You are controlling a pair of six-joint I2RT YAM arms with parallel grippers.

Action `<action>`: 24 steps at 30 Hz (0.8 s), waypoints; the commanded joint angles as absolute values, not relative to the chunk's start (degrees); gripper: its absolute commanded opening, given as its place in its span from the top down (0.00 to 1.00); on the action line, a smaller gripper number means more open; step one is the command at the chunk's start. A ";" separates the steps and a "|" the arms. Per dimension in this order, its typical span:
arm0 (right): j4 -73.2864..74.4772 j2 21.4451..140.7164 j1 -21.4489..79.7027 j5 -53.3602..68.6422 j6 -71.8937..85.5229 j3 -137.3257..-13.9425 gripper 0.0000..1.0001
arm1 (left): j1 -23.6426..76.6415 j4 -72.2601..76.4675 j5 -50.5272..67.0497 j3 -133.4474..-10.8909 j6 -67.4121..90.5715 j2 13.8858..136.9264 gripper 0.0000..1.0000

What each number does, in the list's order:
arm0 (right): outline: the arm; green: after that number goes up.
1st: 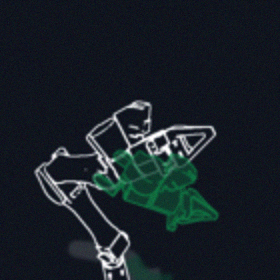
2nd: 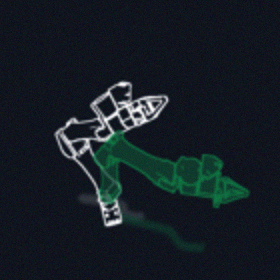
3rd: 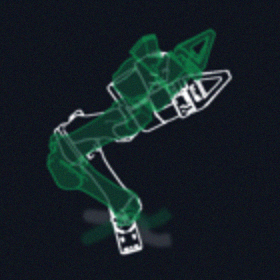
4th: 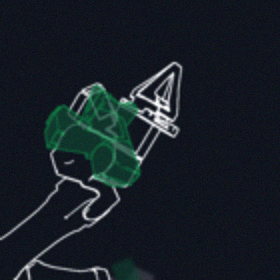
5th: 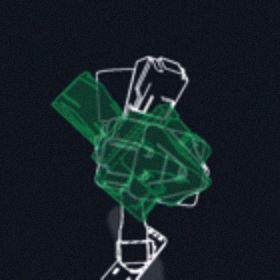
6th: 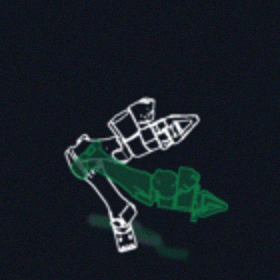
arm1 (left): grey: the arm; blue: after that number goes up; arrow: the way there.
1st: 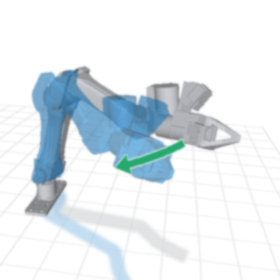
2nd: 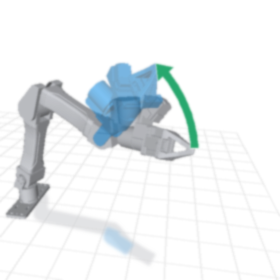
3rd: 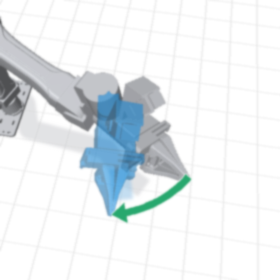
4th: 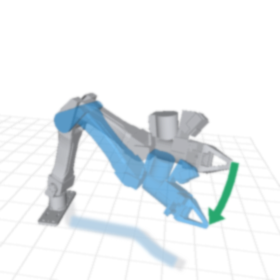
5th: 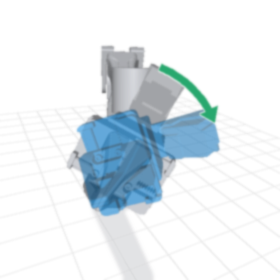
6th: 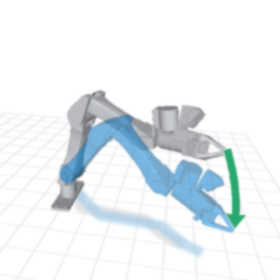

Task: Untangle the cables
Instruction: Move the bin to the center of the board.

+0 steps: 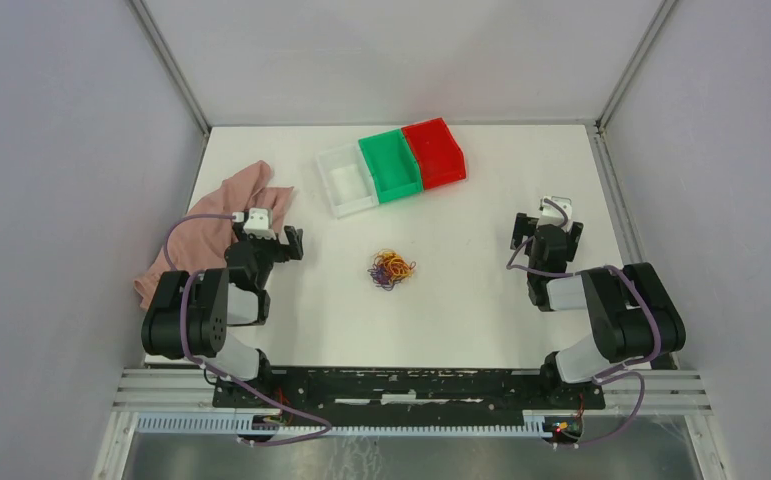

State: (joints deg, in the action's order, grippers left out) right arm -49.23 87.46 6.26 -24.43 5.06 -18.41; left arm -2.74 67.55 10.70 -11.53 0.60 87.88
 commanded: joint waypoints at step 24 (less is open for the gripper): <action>-0.50 70.44 6.64 -23.03 20.72 -48.29 0.01 | -2.98 16.48 15.28 -37.55 -5.71 79.53 0.01</action>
